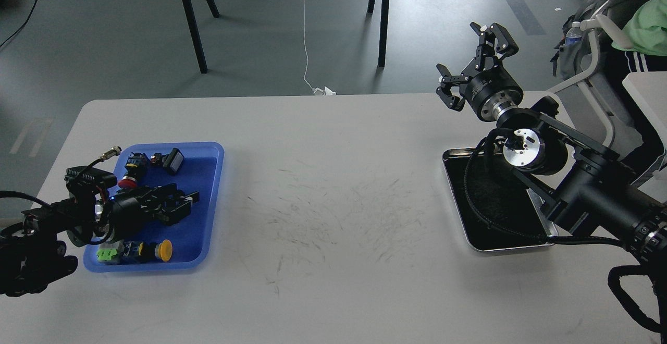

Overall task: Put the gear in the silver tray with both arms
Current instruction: 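Lower the left gripper into the blue tray toward the black gear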

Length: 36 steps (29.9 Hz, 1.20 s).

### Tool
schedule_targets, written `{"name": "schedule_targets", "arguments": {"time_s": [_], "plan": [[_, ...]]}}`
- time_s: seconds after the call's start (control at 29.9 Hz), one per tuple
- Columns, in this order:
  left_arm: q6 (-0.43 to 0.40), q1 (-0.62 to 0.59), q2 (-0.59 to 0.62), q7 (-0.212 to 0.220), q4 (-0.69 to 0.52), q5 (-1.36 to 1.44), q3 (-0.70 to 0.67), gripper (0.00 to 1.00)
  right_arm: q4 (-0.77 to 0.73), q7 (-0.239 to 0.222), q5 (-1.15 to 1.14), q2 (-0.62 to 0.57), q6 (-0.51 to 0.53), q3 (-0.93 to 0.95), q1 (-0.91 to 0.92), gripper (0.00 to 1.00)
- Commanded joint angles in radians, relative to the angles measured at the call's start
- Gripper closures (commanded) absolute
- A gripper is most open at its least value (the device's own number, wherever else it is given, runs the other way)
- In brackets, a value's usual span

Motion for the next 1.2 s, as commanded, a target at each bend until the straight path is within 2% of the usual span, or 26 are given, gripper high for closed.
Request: {"name": "schedule_targets", "arguments": {"time_s": [0.0, 0.23, 0.3, 0.87, 1.17], "plan": [[0.000, 0.001, 0.000, 0.000, 0.001, 0.000, 0.000, 0.42, 0.002, 0.000, 0.000, -0.003, 0.000, 0.000, -0.002, 0.02], [0.000, 0.001, 0.000, 0.000, 0.021, 0.006, 0.000, 0.43, 0.007, 0.000, 0.000, -0.003, 0.000, 0.000, -0.002, 0.02], [0.000, 0.001, 0.001, 0.000, 0.021, 0.020, 0.000, 0.47, 0.007, 0.000, 0.000, -0.003, -0.001, 0.000, -0.002, 0.02], [0.002, 0.000, 0.001, 0.000, 0.021, 0.040, -0.003, 0.55, 0.004, 0.000, -0.001, -0.003, 0.000, -0.003, -0.004, 0.02], [0.000, 0.000, 0.007, 0.000, 0.020, 0.035, -0.005, 0.66, 0.002, 0.000, -0.001, -0.003, 0.000, -0.002, -0.004, 0.02]]}}
